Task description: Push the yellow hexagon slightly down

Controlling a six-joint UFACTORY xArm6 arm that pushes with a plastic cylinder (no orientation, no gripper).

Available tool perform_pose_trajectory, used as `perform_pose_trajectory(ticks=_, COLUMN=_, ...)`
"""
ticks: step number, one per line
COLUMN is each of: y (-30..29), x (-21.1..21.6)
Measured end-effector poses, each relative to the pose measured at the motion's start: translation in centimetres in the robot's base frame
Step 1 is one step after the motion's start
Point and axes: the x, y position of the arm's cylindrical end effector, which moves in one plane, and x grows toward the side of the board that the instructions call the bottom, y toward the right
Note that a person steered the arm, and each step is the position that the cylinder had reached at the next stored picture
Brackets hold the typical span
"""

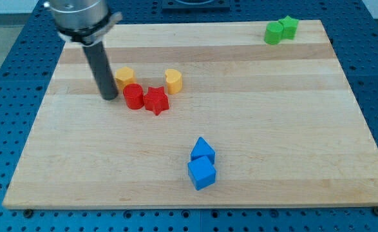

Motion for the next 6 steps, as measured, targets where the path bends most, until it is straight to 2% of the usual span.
perform_pose_trajectory(ticks=1, y=-4.2, x=-0.2)
perform_pose_trajectory(ticks=3, y=-4.7, x=-6.4)
perform_pose_trajectory(ticks=6, y=3.7, x=-6.7)
